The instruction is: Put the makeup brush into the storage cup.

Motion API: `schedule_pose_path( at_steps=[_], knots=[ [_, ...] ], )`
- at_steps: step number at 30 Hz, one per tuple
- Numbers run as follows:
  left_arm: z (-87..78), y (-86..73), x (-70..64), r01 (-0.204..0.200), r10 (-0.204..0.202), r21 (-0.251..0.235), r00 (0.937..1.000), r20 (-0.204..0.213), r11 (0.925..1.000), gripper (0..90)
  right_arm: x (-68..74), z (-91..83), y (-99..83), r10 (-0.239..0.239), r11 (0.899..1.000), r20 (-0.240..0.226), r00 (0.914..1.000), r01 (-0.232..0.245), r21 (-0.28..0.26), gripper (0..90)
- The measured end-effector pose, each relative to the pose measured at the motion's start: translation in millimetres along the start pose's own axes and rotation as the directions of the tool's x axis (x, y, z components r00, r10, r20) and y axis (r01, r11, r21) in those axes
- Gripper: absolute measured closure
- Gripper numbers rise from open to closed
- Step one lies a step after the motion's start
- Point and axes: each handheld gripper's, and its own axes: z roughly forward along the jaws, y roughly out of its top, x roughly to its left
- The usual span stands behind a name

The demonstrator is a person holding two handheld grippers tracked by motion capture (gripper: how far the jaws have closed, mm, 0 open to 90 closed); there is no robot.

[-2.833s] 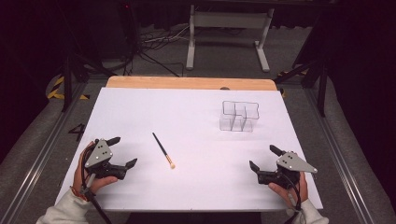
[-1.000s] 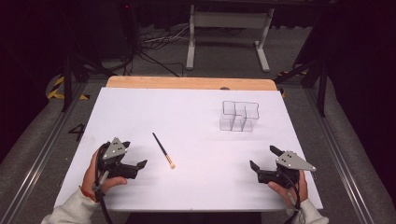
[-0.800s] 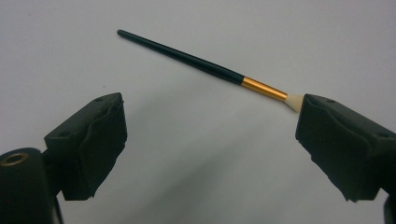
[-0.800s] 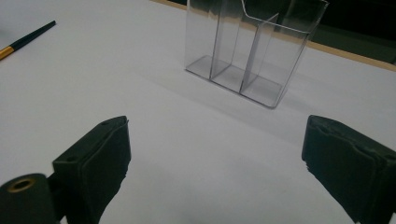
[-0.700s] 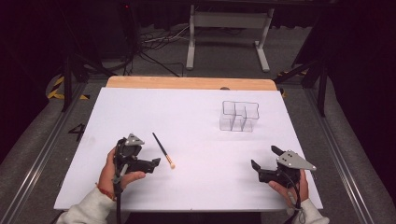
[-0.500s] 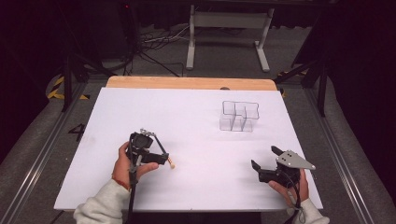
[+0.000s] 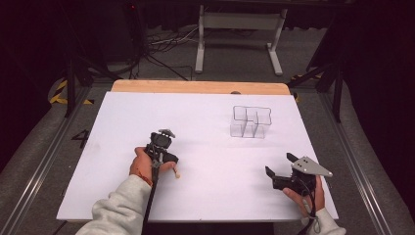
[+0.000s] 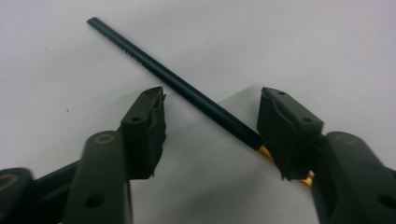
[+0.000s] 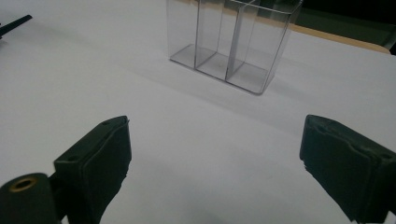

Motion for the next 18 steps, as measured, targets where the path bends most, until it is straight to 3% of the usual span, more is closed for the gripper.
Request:
schedule_pose_path(
  at_steps=[4,5,7,11,14,18],
  knots=[
    [-2.3,0.0,-0.3,-0.081,0.08,0.013,0.9965,0.022,0.9967,72.6,-1.6,0.5,-0.8,0.016,1.0,-0.003,0.9999,-0.016,0.001,9.7],
    [-2.6,0.3,1.7,-0.091,0.09,0.015,0.9956,0.025,0.9958,72.6,-1.6,0.5,-0.8,0.016,1.0,-0.003,0.9999,-0.016,0.001,9.7],
    [-2.5,0.3,4.5,-0.1,0.099,0.013,0.9946,0.03,0.9949,81.7,-1.2,1.2,-1.2,0.012,1.0,-0.007,0.9999,-0.012,0.009,9.7],
    [-2.7,0.7,6.2,-0.147,0.146,0.012,0.9884,0.039,0.9891,82.9,-0.1,1.5,-0.8,0.007,1.0,-0.01,0.9999,-0.007,0.01,9.7],
    [-3.8,0.4,5.7,-0.194,0.193,0.016,0.9802,0.043,0.9808,83.0,-0.2,1.8,-0.9,0.003,1.0,-0.01,0.9999,-0.002,0.011,9.7],
    [-7.3,-1.7,10.8,-0.201,0.201,-0.014,0.9778,0.059,0.9796,83.0,-0.8,1.2,-0.8,0.004,1.0,-0.008,1.0,-0.004,0.006,9.8]
  ],
)
